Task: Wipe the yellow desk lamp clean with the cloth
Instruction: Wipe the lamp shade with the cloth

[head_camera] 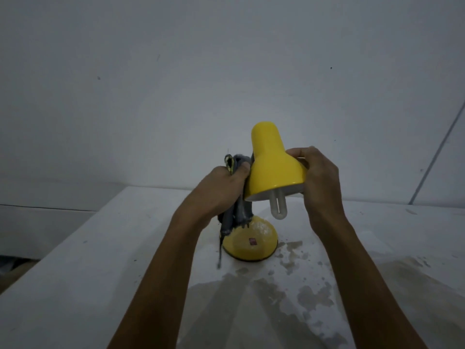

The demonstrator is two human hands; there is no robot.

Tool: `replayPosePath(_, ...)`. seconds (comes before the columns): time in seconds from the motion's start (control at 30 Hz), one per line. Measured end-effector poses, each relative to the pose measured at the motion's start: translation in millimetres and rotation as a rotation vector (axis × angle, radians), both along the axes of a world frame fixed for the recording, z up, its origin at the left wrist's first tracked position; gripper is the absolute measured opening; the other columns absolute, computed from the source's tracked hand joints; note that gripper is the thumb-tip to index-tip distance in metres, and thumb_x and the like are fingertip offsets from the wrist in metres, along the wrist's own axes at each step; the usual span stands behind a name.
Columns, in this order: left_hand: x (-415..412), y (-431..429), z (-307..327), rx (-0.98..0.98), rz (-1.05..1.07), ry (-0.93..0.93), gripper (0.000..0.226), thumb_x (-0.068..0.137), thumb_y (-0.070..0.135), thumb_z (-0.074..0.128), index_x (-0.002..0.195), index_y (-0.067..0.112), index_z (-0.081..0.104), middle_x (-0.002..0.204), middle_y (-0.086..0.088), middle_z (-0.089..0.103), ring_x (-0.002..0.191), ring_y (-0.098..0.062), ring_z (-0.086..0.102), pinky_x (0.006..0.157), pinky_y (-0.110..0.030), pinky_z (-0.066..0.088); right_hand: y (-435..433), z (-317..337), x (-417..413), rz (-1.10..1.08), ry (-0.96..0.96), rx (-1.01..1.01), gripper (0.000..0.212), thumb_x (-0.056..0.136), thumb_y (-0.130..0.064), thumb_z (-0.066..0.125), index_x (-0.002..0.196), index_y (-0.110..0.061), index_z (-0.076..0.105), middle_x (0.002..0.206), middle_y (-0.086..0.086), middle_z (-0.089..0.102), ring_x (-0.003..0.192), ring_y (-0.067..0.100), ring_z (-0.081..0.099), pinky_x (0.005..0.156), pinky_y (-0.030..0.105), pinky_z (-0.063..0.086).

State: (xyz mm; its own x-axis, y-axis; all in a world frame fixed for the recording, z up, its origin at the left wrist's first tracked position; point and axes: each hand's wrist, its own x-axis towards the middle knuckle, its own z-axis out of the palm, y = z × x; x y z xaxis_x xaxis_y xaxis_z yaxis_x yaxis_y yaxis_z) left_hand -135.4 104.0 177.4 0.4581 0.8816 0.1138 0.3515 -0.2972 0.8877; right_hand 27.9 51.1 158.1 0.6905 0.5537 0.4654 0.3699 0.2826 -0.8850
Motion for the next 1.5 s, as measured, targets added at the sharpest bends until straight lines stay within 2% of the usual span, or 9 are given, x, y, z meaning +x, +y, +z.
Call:
replayPosePath(0.13,-13.8,-8.6,20.6,0.066,0.103,-0.151,0.048,0.102,0.053,0.045,0.090,0.012,0.066,0.102,-0.022,0.072,0.087,-0.031,0.068,0.081,-0.044,0.053,-5.7,5.3,-10.1,-0.166,-0.154,0.190,0.023,0.097,-0.019,0.050,0.087,-0.022,0.070,0.090,-0.012,0.071,0.092,0.007,0.065,0.077,0.033,0.052)
replayPosePath(0.27,-21.1,-21.1,35.0,0.088,0.109,-0.450,0.045,0.098,0.059,0.048,0.094,0.017,0.062,0.111,-0.025,0.071,0.101,-0.040,0.070,0.096,-0.062,0.053,-15.9,16.3,-39.1,-0.269,-0.424,0.462,0.016,0.095,-0.004,0.052,0.091,-0.010,0.067,0.090,-0.002,0.069,0.090,0.021,0.064,0.075,0.035,0.050)
replayPosePath(0.5,-16.8,-45.4,41.9,-0.067,-0.080,-0.673,0.034,0.095,0.054,0.050,0.092,0.028,0.071,0.093,0.005,0.080,0.099,-0.016,0.075,0.089,-0.038,0.058,-13.8,8.8,-92.4,0.076,-0.609,0.356,0.035,0.099,-0.022,0.051,0.131,-0.008,0.057,0.123,0.003,0.062,0.112,0.021,0.056,0.093,0.038,0.047)
replayPosePath(0.7,-23.4,-57.6,48.3,-0.200,-0.319,-0.746,0.098,0.064,0.077,0.031,0.138,0.020,0.060,0.129,-0.007,0.071,0.120,-0.022,0.068,0.099,-0.039,0.057,-17.0,10.7,-95.0,0.133,-0.555,0.340,0.060,0.098,-0.039,0.047,0.150,-0.010,0.038,0.146,0.002,0.048,0.135,0.023,0.046,0.108,0.043,0.042)
replayPosePath(0.8,-22.8,-62.6,49.4,-0.239,-0.434,-0.767,0.101,0.063,0.077,0.029,0.139,0.017,0.058,0.129,-0.010,0.071,0.115,-0.023,0.071,0.080,-0.033,0.064,-20.7,16.9,-94.4,0.183,-0.470,0.416,0.053,0.101,-0.021,0.055,0.150,-0.008,0.039,0.147,0.000,0.050,0.137,0.014,0.048,0.111,0.038,0.043)
replayPosePath(0.97,-24.0,-51.3,45.7,-0.108,-0.470,-0.582,0.080,0.075,0.086,0.032,0.128,0.037,0.065,0.122,0.004,0.075,0.117,-0.013,0.069,0.102,-0.037,0.055,-29.8,31.1,-78.5,0.069,-0.180,0.348,0.025,0.104,-0.030,0.048,0.112,-0.017,0.067,0.088,-0.010,0.072,0.080,0.006,0.069,0.067,0.026,0.055)
replayPosePath(1.13,-14.2,-31.1,31.9,0.230,-0.184,-0.423,0.051,0.088,0.074,0.044,0.124,0.042,0.062,0.125,0.019,0.066,0.120,-0.001,0.062,0.108,-0.035,0.050,-37.3,47.1,-29.1,0.123,0.304,0.293,0.032,0.104,-0.037,0.049,0.093,-0.015,0.070,0.085,-0.001,0.079,0.080,0.017,0.077,0.067,0.031,0.062)
replayPosePath(1.33,5.3,-16.7,5.1,0.268,-0.109,-0.094,0.114,0.064,0.078,0.059,0.160,0.038,0.013,0.165,0.002,0.027,0.147,-0.019,0.036,0.117,-0.047,0.038,-22.1,18.7,25.2,-0.108,0.377,0.215,0.031,0.103,-0.042,0.049,0.089,-0.019,0.065,0.101,0.000,0.072,0.087,0.016,0.071,0.071,0.031,0.058)
replayPosePath(1.5,8.1,-9.4,-1.9,0.226,-0.147,-0.028,0.120,0.058,0.076,0.069,0.158,0.046,0.011,0.155,0.001,0.045,0.108,-0.008,0.064,0.098,-0.042,0.054,-13.5,0.8,30.8,-0.126,0.143,0.063,0.032,0.104,-0.038,0.046,0.111,-0.016,0.068,0.102,0.005,0.071,0.094,0.021,0.068,0.071,0.029,0.055)
